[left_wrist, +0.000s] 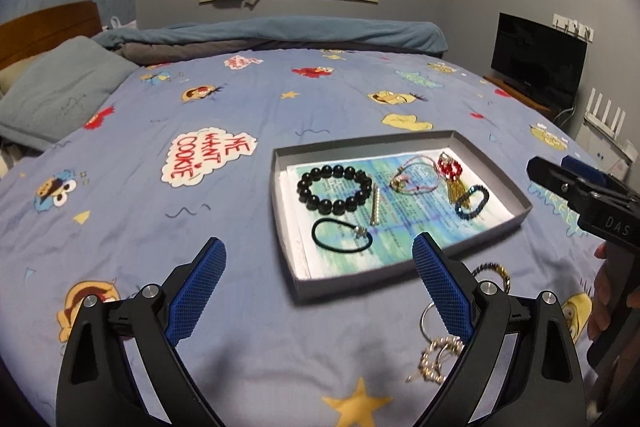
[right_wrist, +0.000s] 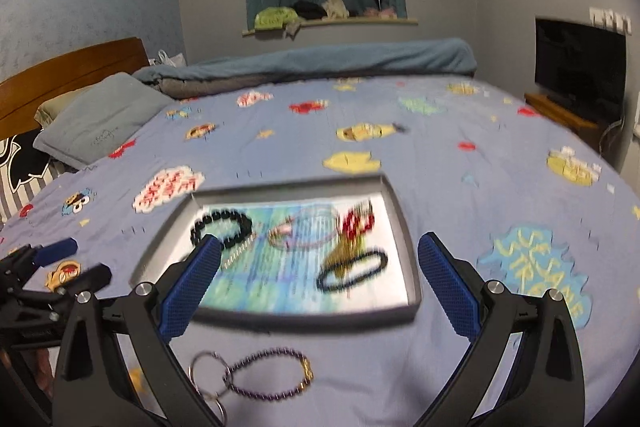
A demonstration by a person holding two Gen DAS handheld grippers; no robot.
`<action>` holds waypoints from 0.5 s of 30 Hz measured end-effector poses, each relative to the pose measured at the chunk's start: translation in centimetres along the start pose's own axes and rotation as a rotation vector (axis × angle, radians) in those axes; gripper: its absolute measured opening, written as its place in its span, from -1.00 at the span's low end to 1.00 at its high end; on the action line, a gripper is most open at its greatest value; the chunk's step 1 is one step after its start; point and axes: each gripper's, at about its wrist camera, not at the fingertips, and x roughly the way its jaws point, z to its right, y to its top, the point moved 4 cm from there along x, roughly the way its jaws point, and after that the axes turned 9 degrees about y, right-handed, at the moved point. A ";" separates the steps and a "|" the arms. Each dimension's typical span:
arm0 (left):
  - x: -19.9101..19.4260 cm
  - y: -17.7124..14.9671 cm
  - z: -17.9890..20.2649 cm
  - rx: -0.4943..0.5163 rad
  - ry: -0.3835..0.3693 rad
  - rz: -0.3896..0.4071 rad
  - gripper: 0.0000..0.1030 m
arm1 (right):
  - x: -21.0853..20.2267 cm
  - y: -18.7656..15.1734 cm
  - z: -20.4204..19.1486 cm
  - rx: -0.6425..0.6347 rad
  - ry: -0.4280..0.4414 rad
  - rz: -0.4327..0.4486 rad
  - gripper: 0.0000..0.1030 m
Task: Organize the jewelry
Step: 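Move both tools back over the remaining jewelry beside the box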
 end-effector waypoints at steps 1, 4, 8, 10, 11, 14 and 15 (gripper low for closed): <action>0.0 -0.2 0.0 0.003 0.002 -0.002 0.82 | 0.1 -0.4 0.3 0.012 0.008 -0.010 0.89; -0.2 -0.8 -0.1 0.008 0.003 -0.011 0.82 | -0.2 -1.2 0.5 0.026 0.019 -0.018 0.89; -0.5 -1.3 -0.5 0.001 0.006 -0.015 0.82 | -0.9 -1.8 0.4 -0.002 0.009 -0.008 0.89; -0.6 -1.6 -0.7 -0.003 0.002 -0.016 0.82 | -1.2 -2.1 0.3 -0.016 0.007 -0.008 0.89; -0.8 -1.8 -0.7 -0.004 -0.001 -0.017 0.82 | -1.4 -2.3 0.2 -0.024 0.009 -0.010 0.89; -1.2 -2.4 -0.4 0.009 -0.013 -0.020 0.82 | -1.7 -3.1 0.0 -0.040 0.020 -0.019 0.89; -1.3 -2.7 -0.2 0.017 -0.015 -0.021 0.82 | -1.8 -3.4 -0.1 -0.048 0.026 -0.023 0.89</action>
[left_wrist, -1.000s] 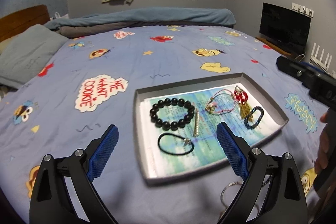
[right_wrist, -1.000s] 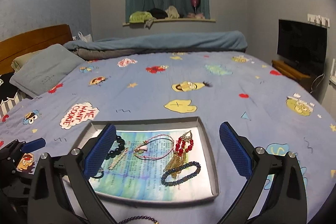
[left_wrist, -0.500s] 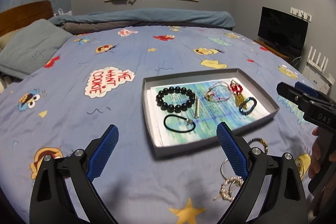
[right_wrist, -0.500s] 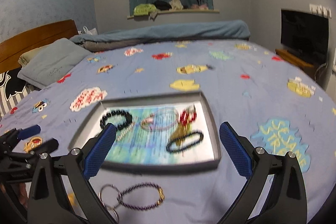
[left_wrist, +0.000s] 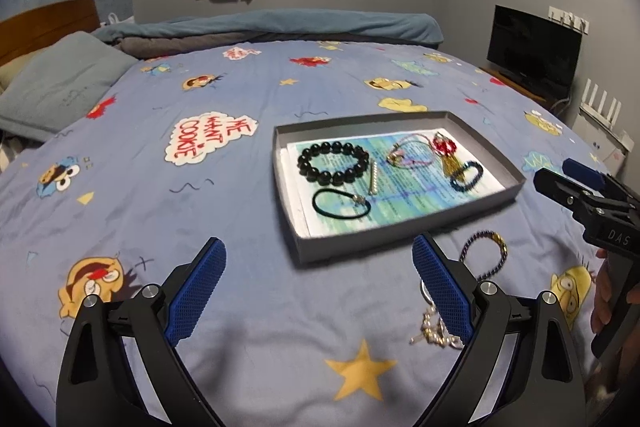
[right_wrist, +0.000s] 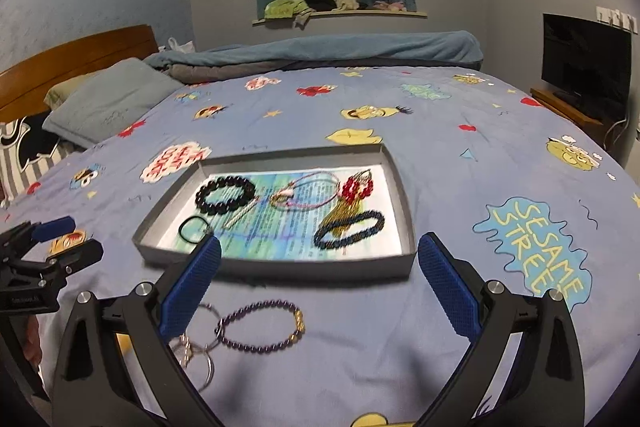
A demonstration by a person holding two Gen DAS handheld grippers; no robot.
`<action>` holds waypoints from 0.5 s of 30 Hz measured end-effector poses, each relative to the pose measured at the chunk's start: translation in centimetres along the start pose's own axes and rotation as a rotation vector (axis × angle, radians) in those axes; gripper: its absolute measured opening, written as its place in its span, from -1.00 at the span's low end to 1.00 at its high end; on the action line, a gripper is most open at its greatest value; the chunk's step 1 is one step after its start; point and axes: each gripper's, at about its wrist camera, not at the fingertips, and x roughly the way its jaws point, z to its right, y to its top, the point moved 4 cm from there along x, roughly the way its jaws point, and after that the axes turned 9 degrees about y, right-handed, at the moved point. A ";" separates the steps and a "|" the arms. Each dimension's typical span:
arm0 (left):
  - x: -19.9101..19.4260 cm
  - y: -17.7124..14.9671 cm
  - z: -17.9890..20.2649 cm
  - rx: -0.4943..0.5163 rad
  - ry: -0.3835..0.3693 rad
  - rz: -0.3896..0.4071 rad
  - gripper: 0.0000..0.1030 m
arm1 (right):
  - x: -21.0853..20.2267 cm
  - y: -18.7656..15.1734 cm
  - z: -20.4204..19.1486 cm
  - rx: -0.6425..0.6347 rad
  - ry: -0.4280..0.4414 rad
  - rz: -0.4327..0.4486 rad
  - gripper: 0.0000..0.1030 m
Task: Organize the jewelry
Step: 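Move both tools back over the remaining jewelry beside the box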
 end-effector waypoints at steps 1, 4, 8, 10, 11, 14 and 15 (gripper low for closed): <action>0.0 -0.3 0.3 0.013 -0.004 -0.005 0.82 | -0.1 -0.3 -0.1 -0.009 0.001 -0.003 0.89; -0.1 -0.9 0.9 0.042 -0.010 -0.015 0.82 | -0.1 -0.9 -0.3 -0.020 0.006 -0.015 0.89; -0.6 -1.8 1.4 0.055 -0.028 -0.021 0.82 | 0.0 -1.9 -0.2 -0.012 0.023 -0.041 0.89; -0.6 -2.3 1.5 0.051 -0.046 -0.031 0.82 | 0.1 -2.3 -0.1 -0.007 0.027 -0.056 0.89; -0.6 -2.5 1.5 0.051 -0.050 -0.036 0.82 | 0.2 -2.5 0.0 -0.006 0.029 -0.062 0.89; -0.6 -3.0 1.5 0.055 -0.045 -0.047 0.82 | 0.3 -3.0 0.2 -0.007 0.023 -0.079 0.89; -0.5 -3.2 1.4 0.057 -0.043 -0.054 0.82 | 0.3 -3.2 0.3 -0.005 0.022 -0.076 0.89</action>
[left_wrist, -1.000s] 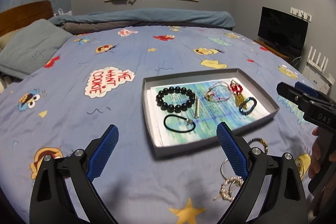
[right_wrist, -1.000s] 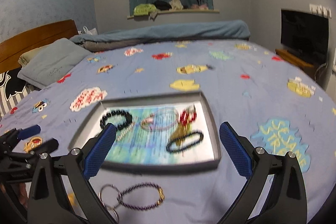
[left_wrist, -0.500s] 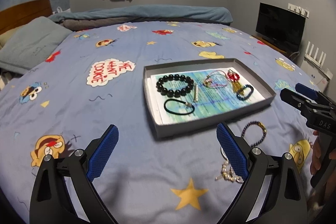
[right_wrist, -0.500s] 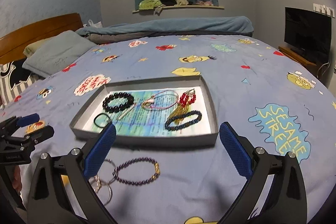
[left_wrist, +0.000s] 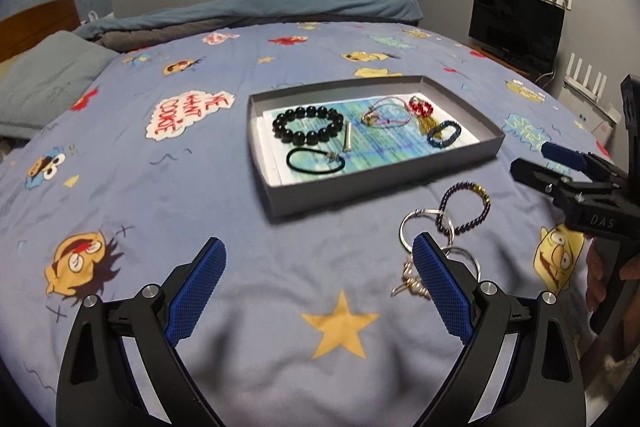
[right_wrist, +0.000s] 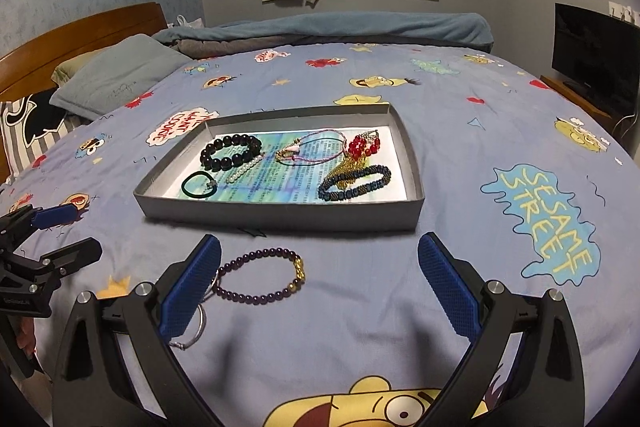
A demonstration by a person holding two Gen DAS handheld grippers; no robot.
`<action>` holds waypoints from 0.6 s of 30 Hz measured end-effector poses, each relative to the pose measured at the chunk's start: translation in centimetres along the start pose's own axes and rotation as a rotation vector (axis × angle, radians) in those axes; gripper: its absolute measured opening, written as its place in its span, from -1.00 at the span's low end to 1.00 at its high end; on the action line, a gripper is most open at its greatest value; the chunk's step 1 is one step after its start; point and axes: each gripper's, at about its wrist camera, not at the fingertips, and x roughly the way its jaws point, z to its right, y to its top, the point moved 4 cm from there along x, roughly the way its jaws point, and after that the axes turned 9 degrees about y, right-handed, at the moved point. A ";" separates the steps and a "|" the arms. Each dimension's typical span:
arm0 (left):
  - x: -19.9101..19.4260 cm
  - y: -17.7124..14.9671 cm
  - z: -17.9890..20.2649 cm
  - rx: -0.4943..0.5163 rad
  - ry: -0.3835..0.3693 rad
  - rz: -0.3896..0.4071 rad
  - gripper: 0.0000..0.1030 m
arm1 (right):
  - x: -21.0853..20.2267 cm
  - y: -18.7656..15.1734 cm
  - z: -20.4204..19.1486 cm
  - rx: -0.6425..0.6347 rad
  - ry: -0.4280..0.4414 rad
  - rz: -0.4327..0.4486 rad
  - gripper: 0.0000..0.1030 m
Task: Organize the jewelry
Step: 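Move both tools back over the remaining jewelry beside the box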
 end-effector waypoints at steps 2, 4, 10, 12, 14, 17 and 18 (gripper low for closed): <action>0.2 -0.4 -0.1 0.002 -0.007 -0.016 0.82 | 0.0 -0.3 0.2 0.002 0.000 -0.007 0.89; 0.5 -0.9 -0.1 0.005 -0.013 -0.033 0.82 | 0.1 -0.5 0.4 0.001 0.003 -0.012 0.89; 1.4 -1.7 0.7 -0.004 -0.075 -0.077 0.82 | 0.7 -0.8 0.4 -0.003 0.028 -0.035 0.89; 1.7 -2.0 1.3 0.011 -0.076 -0.077 0.82 | 1.0 -1.0 0.0 -0.030 0.032 -0.046 0.89; 2.1 -2.1 1.8 0.022 -0.080 -0.087 0.82 | 1.4 -1.2 -0.4 -0.058 0.030 -0.062 0.89; 2.2 -2.2 2.3 0.015 -0.109 -0.088 0.82 | 1.7 -1.6 -0.7 -0.083 0.028 -0.080 0.89; 2.3 -2.2 2.5 0.020 -0.115 -0.094 0.82 | 1.8 -1.7 -0.8 -0.087 0.031 -0.085 0.89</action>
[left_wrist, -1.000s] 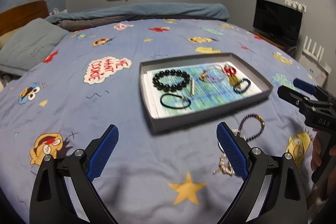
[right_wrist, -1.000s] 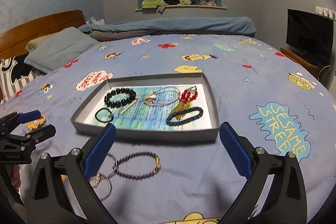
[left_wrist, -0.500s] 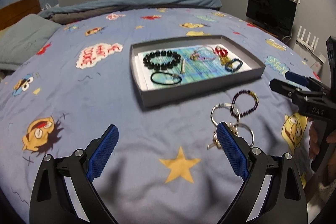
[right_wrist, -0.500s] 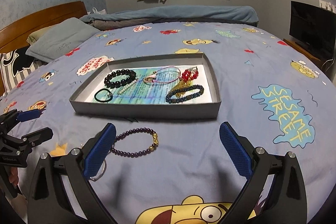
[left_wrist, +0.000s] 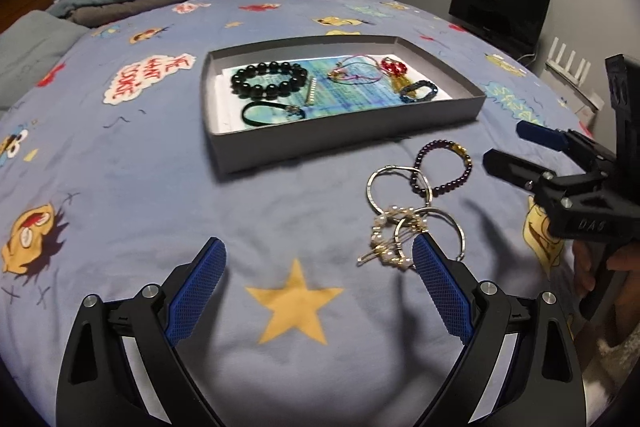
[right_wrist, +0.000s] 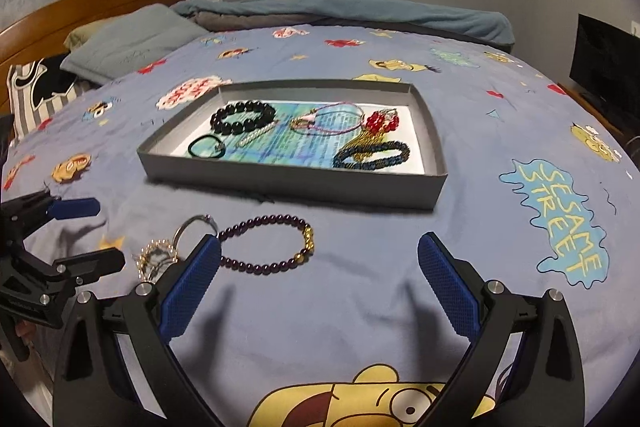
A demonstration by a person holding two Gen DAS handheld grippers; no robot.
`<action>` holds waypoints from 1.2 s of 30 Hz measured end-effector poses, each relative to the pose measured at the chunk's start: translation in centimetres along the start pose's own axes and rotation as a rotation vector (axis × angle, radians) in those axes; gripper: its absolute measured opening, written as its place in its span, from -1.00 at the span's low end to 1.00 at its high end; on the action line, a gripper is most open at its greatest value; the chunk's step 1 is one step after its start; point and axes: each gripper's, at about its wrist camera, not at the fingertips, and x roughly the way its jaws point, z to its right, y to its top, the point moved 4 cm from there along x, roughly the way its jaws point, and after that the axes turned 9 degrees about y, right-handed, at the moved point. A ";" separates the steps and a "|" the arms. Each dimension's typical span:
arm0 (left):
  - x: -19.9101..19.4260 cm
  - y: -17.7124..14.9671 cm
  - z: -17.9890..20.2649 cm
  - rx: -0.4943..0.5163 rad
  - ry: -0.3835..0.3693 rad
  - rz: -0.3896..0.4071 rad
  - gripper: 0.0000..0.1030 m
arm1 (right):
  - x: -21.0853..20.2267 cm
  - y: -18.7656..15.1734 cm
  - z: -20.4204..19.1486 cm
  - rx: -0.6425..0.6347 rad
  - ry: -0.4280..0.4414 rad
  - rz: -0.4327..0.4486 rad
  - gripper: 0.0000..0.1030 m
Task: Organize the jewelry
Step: 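Move both tools back over the remaining jewelry beside the box, then grasp the pearl ring hair clip with the left tool while the right tool grasps the dark bead bracelet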
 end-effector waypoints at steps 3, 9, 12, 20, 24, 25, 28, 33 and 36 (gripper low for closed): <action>-0.1 0.1 0.9 0.030 -0.018 0.017 0.82 | 0.3 -0.3 -0.1 -0.013 0.005 -0.017 0.88; 0.5 -0.2 3.0 0.113 -0.028 0.039 0.63 | 0.8 -0.7 0.3 0.005 0.020 -0.036 0.54; 1.1 -0.5 3.6 0.136 -0.032 0.032 0.44 | 1.4 -0.9 0.6 0.027 0.034 -0.053 0.32; 0.9 -0.6 4.6 0.183 -0.075 0.064 0.17 | 2.5 -1.0 0.0 0.017 0.064 -0.064 -0.01; 1.2 -0.7 4.8 0.197 -0.076 0.058 0.03 | 3.0 -0.7 0.6 0.065 0.067 -0.068 -0.19; 1.2 -0.7 4.7 0.198 -0.078 0.060 0.01 | 3.1 -0.7 0.8 0.078 0.070 -0.070 -0.20; 1.2 -0.7 4.8 0.211 -0.079 0.066 -0.05 | 3.5 -0.6 1.3 0.102 0.077 -0.068 -0.25; 1.4 -0.7 5.0 0.228 -0.084 0.062 -0.18 | 4.2 -0.5 1.3 0.107 0.091 -0.082 -0.51; 1.3 -0.7 4.9 0.223 -0.089 0.063 -0.18 | 4.2 -0.3 1.3 0.116 0.093 -0.084 -0.80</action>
